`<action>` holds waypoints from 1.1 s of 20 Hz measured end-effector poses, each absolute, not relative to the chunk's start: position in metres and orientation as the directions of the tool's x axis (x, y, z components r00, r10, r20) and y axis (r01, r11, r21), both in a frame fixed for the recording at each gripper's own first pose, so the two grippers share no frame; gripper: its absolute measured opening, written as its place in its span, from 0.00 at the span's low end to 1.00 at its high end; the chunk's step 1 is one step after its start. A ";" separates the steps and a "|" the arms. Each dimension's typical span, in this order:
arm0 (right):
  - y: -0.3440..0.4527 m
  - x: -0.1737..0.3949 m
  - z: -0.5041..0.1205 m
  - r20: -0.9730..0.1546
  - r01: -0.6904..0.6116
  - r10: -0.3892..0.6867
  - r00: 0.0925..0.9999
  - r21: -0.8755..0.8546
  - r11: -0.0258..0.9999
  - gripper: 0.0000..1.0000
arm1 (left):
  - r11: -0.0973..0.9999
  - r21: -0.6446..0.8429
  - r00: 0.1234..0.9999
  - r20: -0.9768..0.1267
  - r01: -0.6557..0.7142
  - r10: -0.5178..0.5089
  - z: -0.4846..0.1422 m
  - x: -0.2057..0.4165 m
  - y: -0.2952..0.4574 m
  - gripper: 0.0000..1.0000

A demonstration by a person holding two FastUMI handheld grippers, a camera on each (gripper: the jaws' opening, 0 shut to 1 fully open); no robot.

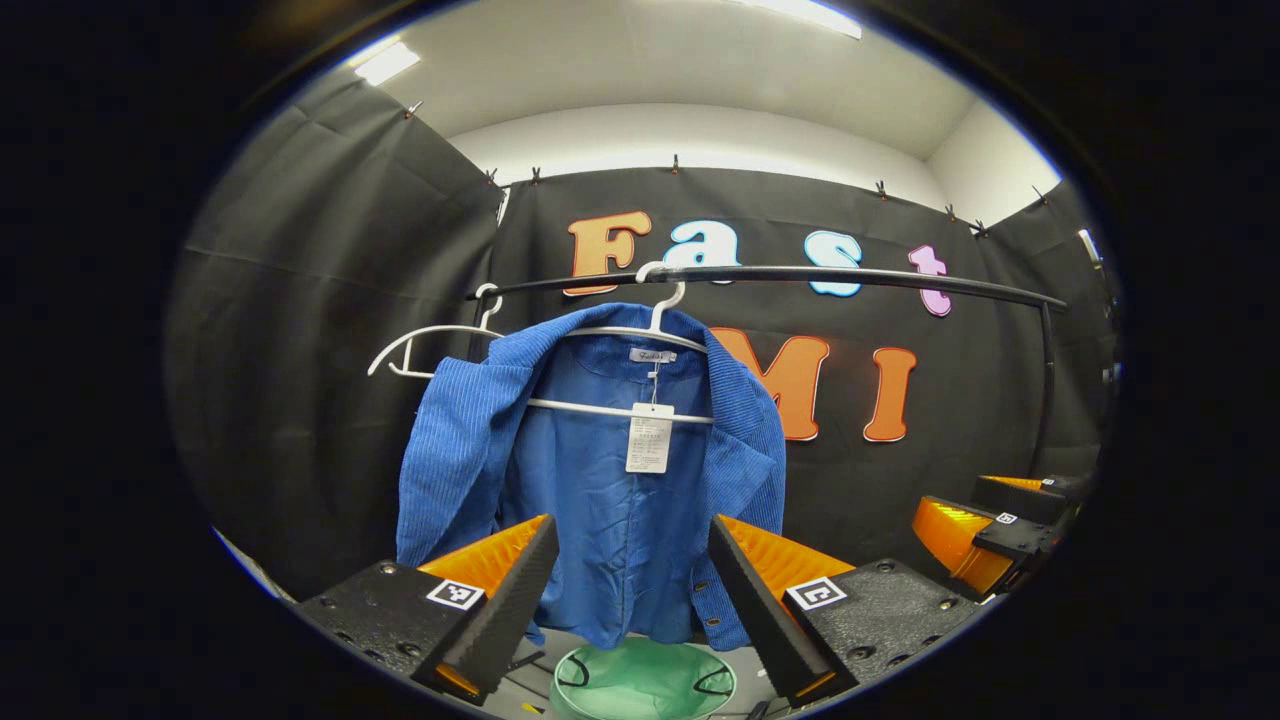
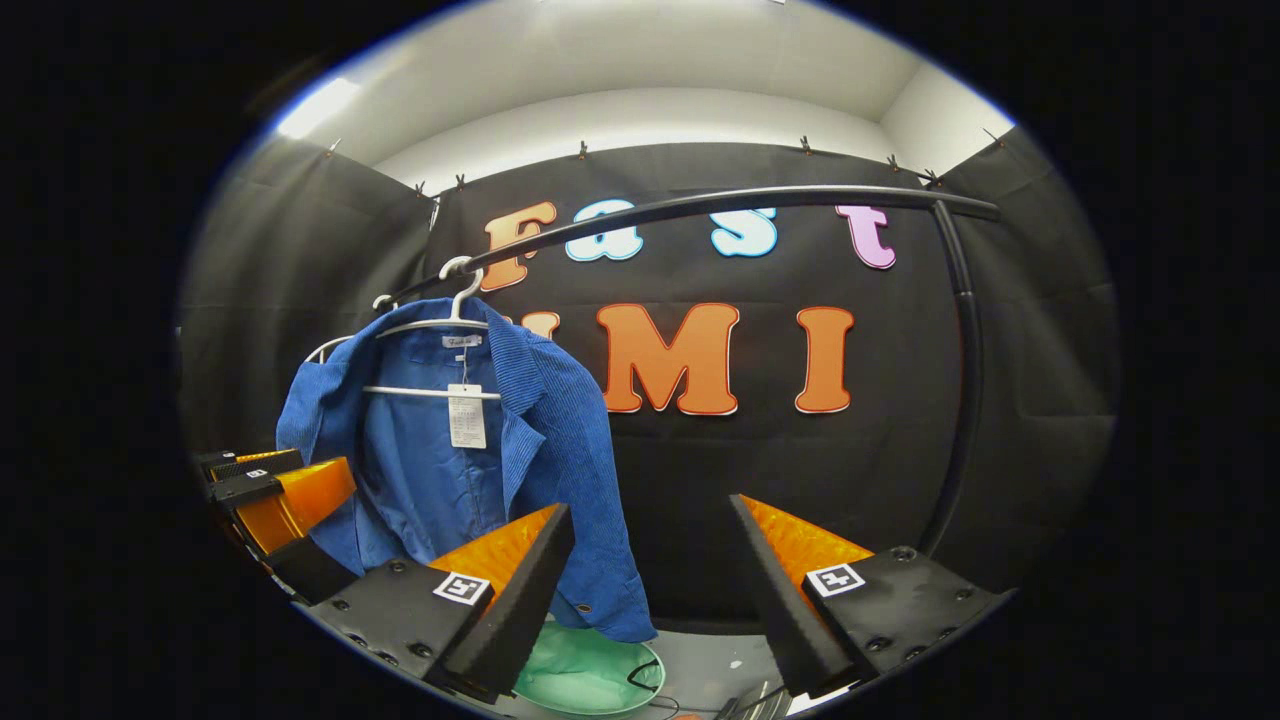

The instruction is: Grasp the clothes on the hanger with both hands and then place them into the laundry hamper below.

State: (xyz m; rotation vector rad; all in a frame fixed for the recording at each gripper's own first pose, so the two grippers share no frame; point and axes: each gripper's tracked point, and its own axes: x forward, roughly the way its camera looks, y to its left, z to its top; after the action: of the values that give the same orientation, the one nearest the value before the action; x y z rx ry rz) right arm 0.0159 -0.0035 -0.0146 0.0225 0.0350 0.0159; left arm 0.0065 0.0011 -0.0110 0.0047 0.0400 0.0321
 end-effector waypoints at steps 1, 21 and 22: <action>-0.002 0.016 -0.016 -0.038 -0.019 0.020 0.999 0.023 1.000 0.99 | 0.999 0.012 0.998 -0.043 -0.038 0.038 -0.012 0.007 0.004 0.95; 0.064 0.048 -0.040 -0.086 -0.104 0.105 0.991 0.020 0.994 0.94 | 0.966 0.086 0.970 -0.015 -0.242 0.244 0.001 0.045 0.137 0.92; 0.068 0.050 -0.040 -0.088 -0.108 0.109 0.990 0.021 0.994 0.94 | 0.973 0.072 0.974 -0.031 -0.221 0.223 -0.004 0.050 0.136 0.92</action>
State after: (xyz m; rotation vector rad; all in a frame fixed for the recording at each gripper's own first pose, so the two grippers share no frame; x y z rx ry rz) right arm 0.0499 0.0678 -0.0403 0.0166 0.0889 0.1087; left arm 0.0495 0.1363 -0.0036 0.0684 0.0393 0.2243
